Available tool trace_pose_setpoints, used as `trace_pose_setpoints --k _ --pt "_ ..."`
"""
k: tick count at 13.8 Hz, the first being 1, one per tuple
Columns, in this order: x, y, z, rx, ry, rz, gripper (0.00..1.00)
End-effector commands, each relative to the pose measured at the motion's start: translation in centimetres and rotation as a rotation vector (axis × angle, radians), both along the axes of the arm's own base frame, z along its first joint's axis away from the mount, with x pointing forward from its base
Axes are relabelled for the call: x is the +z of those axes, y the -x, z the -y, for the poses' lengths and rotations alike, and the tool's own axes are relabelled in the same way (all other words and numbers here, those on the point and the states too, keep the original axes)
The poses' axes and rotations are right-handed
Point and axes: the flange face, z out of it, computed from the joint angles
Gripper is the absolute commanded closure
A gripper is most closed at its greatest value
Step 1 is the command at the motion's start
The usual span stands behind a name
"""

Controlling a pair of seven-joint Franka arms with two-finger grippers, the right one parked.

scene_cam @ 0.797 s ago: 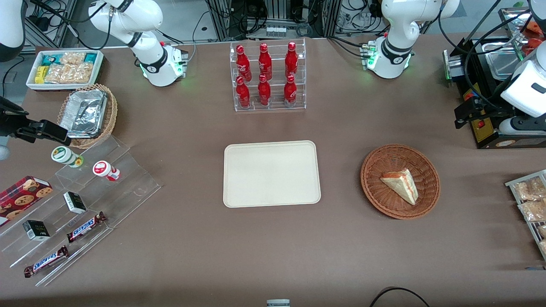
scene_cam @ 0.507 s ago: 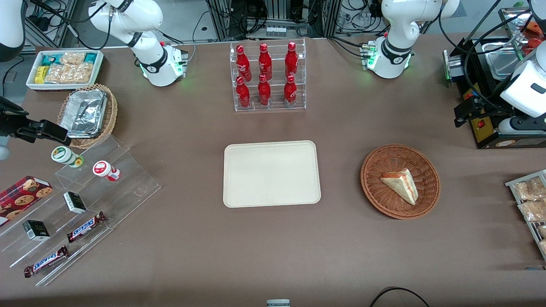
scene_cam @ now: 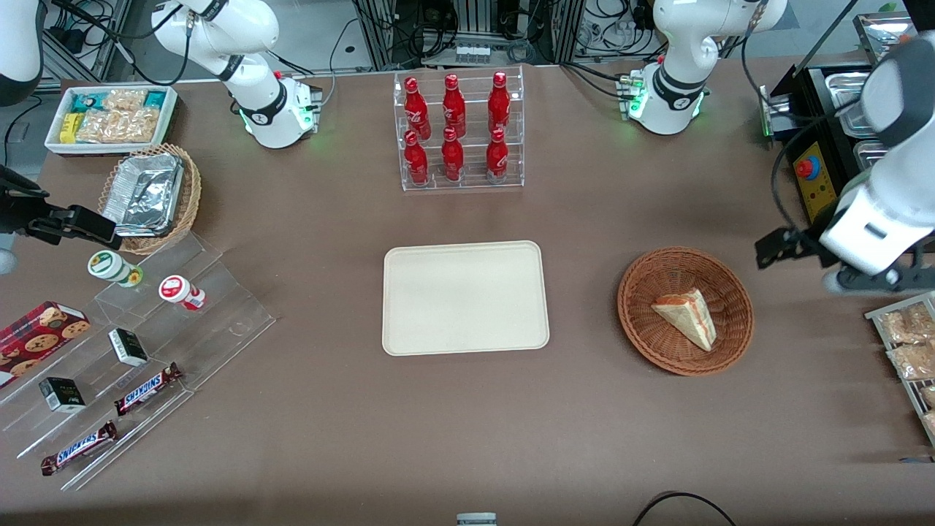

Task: Place sandwich from basket to tray
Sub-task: 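Lower the open left gripper over the sandwich in the wicker basket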

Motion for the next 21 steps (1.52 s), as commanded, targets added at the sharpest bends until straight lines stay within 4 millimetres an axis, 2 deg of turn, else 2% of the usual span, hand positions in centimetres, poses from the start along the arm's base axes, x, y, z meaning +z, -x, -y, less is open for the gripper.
trace_pose_setpoints --k 1,4,12,15,21 --pt "-3.5 -0.3 2.2 0.047 -0.032 0.015 0.0" --pt "-7.9 -0.1 3.5 0.133 -0.035 0.049 0.0" --pt "-18.4 2.9 2.9 0.47 0.049 0.159 0.0" --pt "-22.2 3.9 2.7 0.53 0.05 0.146 0.0" --pt "-25.6 3.9 2.2 0.547 0.033 0.101 0.0"
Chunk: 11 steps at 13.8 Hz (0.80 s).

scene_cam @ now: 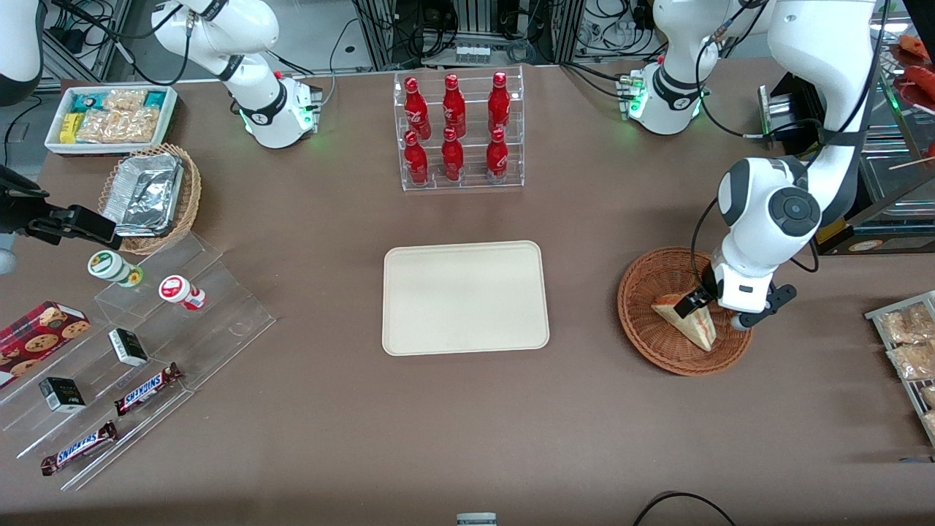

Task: Place sandwich from basket to tray
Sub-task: 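Close the left gripper on the wrapped sandwich and lift it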

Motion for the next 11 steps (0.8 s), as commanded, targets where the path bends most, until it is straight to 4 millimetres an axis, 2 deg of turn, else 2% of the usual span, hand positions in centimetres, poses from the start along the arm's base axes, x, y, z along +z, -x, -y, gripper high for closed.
trace_pose_setpoints --k 1,3,4,6,8,9,10,11 --pt "-1.7 -0.3 -0.1 0.025 0.012 0.016 0.0" --pt "-3.1 -0.5 0.0 0.043 0.015 0.018 0.0" --pt "-3.3 -0.4 0.0 0.048 0.016 0.017 0.07" --pt "-3.3 -0.5 0.0 0.05 0.015 0.014 0.55" --pt "-3.2 -0.5 0.0 0.048 0.015 0.012 0.87" --pt "-2.9 -0.6 0.1 0.047 0.015 0.017 0.96" --pt "-2.4 -0.8 0.1 0.048 0.016 0.023 1.0" --pt "-1.4 -0.9 0.1 0.043 0.013 0.023 1.0"
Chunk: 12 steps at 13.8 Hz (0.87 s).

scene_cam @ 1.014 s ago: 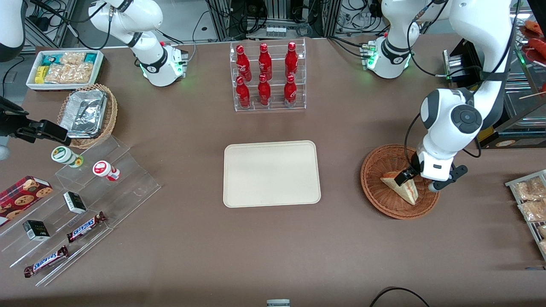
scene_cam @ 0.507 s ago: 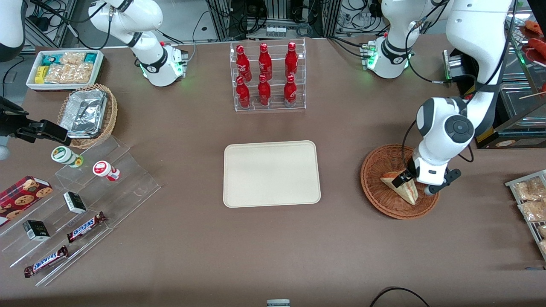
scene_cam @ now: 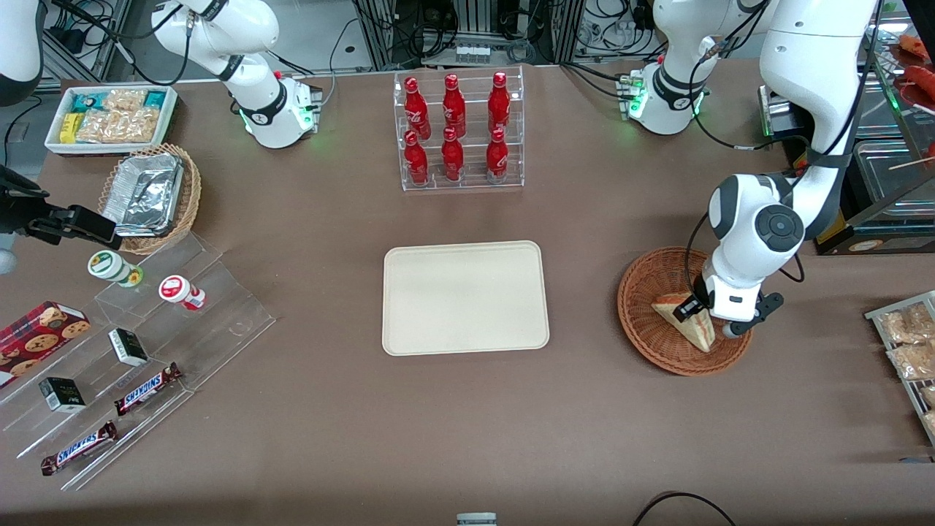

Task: Place sandwich from basket to tray
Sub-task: 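Close the left gripper on the wrapped sandwich and lift it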

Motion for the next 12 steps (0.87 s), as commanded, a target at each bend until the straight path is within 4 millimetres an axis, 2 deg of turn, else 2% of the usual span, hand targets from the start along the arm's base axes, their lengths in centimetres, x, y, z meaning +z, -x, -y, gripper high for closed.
trace_pose_setpoints --k 1,4,6,8,10,12 --pt "3.0 -0.6 0.0 0.013 0.002 -0.002 1.0" --pt "7.6 -1.5 0.6 -0.002 -0.021 -0.076 1.0" --pt "10.7 -2.3 2.0 -0.028 -0.03 -0.096 1.0" --pt "13.7 -3.2 5.6 -0.082 -0.032 -0.1 1.0" --pt "14.9 -3.8 9.7 -0.16 -0.029 -0.087 1.0" --pt "14.8 -3.8 14.8 -0.242 -0.027 -0.074 1.0"
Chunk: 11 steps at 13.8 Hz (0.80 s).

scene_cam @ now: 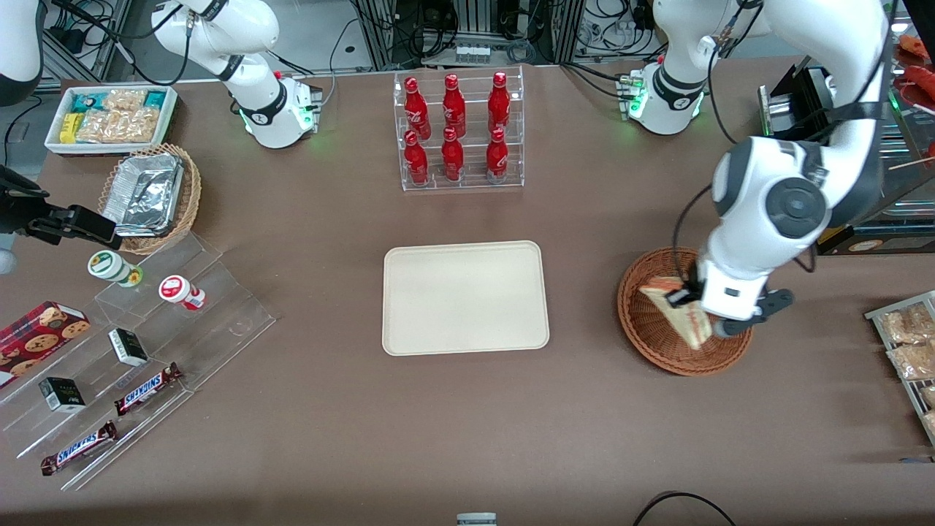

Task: Place sandwich from basket to tray
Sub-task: 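Carry the sandwich with the left gripper over to the cream tray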

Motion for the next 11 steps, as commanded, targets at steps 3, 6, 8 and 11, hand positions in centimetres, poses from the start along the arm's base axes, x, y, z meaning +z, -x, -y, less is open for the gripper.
trace_pose_setpoints --k 3,6,8,11 --pt "-0.7 0.6 11.5 -0.188 0.002 0.006 1.0" --pt "-1.5 3.0 17.7 -0.296 0.011 0.019 1.0" --pt "-1.8 4.2 22.4 -0.366 0.033 0.027 1.0" --pt "-5.1 5.2 27.6 -0.442 0.037 0.023 1.0"
